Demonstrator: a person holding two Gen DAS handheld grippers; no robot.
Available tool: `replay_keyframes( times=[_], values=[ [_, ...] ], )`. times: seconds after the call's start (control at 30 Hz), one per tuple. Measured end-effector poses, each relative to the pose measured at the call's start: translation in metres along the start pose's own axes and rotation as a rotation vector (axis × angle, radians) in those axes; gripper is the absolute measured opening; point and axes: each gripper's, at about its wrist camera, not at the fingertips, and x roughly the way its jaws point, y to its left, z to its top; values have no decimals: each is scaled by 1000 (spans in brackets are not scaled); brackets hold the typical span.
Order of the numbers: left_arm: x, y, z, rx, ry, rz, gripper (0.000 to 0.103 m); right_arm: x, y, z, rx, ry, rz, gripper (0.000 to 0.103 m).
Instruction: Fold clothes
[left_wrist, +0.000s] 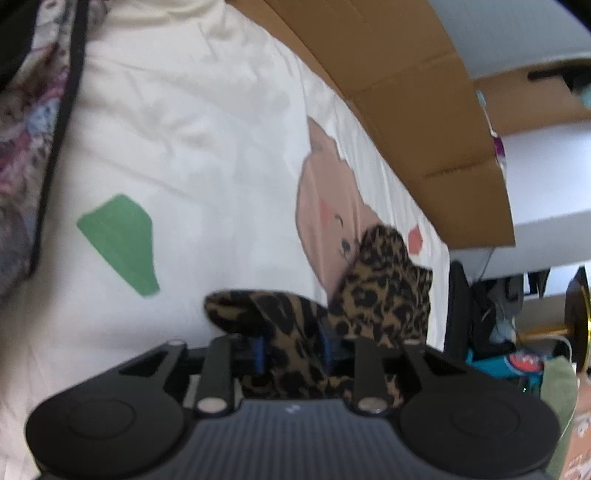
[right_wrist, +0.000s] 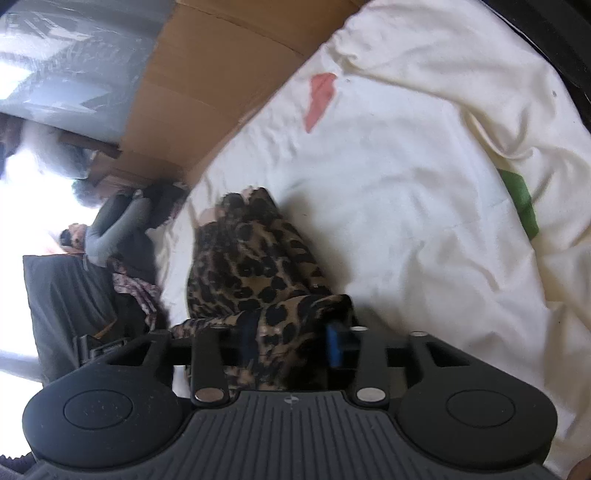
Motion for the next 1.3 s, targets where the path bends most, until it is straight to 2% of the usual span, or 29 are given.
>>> replay_keyframes(
  times=[0.07, 0.4, 0.63, 1.0, 1.3],
  values=[
    [1, 2, -3, -13, 0, -12, 39, 0, 1, -2, 3, 10, 8, 49],
    [-5, -2, 3, -19, -4, -53, 40, 16, 10, -8, -11, 76, 30, 49],
    [-15, -8, 21, -12, -54, -69, 40, 16, 12, 8, -25, 37, 11, 49],
    [-16, -11, 41, -5, -106, -53, 40, 9, 13, 29, -43, -43, -15, 49],
    [-24, -11, 43, 33, -128, -29, 40, -4, 14, 44, -60, -116, -35, 49]
  ],
)
